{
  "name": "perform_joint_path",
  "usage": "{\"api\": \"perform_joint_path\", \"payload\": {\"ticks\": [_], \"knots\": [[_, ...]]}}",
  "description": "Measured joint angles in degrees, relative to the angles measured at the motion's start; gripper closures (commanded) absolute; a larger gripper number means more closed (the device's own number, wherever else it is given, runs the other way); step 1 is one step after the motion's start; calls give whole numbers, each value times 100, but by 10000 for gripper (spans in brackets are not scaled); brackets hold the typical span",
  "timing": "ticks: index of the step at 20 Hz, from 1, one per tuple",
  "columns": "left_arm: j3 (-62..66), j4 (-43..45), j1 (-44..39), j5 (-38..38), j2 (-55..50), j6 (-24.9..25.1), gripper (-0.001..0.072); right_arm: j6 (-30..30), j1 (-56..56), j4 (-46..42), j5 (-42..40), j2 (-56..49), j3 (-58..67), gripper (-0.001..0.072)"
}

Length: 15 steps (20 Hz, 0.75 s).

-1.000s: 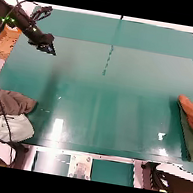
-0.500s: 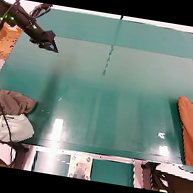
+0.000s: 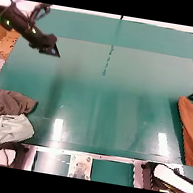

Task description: Fold the shirts.

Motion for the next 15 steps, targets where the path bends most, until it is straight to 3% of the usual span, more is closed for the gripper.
{"api": "perform_joint_path", "payload": {"ticks": [7, 15], "knots": [[-3355, 251, -496, 1180, 1943, -208, 685, -334, 1762, 404, -979, 1261, -2520, 694], [-4201, 577, -568, 1438, 2347, -243, 685, -380, 2426, 579, -1073, 1484, -3021, 694]]}}
